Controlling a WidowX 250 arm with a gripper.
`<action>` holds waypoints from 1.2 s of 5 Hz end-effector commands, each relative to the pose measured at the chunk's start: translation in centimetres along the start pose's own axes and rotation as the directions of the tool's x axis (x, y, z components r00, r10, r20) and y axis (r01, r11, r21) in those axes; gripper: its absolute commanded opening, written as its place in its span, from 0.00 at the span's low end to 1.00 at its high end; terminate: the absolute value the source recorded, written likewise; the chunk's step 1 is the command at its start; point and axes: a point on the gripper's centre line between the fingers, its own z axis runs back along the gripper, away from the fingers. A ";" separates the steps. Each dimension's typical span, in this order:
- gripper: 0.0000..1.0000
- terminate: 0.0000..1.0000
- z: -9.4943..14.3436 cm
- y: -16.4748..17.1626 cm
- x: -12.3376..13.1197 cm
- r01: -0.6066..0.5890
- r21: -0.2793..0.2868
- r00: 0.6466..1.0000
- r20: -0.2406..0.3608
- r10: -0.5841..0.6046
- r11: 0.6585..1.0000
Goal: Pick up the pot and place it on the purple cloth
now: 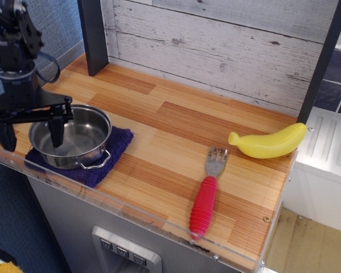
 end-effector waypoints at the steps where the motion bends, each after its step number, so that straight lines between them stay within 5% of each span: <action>1: 1.00 0.00 7.5 -0.5 1.4 0.058 -0.061 0.987 0.156 -0.048 0.996; 2: 1.00 0.00 9.6 -1.3 1.5 0.114 -0.101 0.976 0.196 -0.092 0.988; 6: 1.00 0.00 9.6 -1.3 1.5 0.114 -0.101 0.976 0.196 -0.092 0.988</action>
